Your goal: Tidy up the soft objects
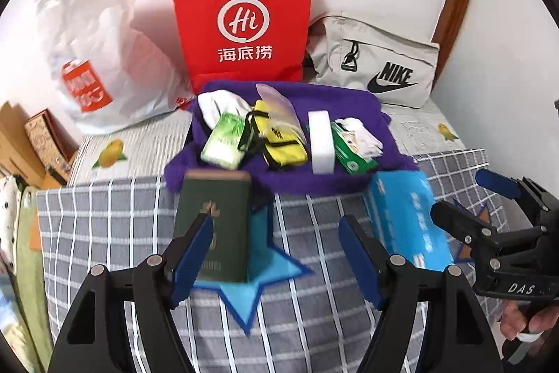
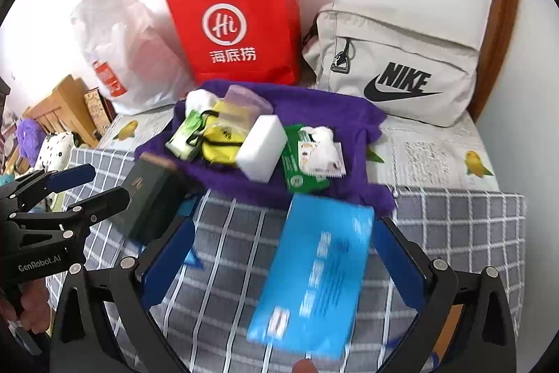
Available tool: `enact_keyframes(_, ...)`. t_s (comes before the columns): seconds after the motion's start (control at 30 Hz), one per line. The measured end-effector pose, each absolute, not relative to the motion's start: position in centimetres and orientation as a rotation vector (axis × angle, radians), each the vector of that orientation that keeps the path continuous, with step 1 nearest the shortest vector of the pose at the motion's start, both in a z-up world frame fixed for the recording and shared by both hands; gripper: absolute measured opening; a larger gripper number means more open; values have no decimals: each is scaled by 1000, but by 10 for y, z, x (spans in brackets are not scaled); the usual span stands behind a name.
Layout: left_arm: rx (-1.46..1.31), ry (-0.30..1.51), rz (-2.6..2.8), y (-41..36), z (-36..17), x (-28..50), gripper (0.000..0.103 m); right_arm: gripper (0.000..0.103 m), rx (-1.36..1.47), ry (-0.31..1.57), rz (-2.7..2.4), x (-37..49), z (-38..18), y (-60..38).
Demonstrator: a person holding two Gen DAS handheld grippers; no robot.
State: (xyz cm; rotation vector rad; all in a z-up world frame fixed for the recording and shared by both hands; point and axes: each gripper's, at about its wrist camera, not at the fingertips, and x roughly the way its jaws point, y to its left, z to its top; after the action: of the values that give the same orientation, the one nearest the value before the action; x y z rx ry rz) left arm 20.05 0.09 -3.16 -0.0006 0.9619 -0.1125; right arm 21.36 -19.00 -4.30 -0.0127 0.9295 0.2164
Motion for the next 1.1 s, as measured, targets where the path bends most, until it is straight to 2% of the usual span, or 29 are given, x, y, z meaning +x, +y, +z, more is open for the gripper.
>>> enact_keyframes(0.53,-6,857,-89,-7,-12,91,73,103,-9,854,199,97,-23,-187)
enact_keyframes(1.1,22,847,-78,-10,-15,58,73,103,3,821,209,69,-25,-180)
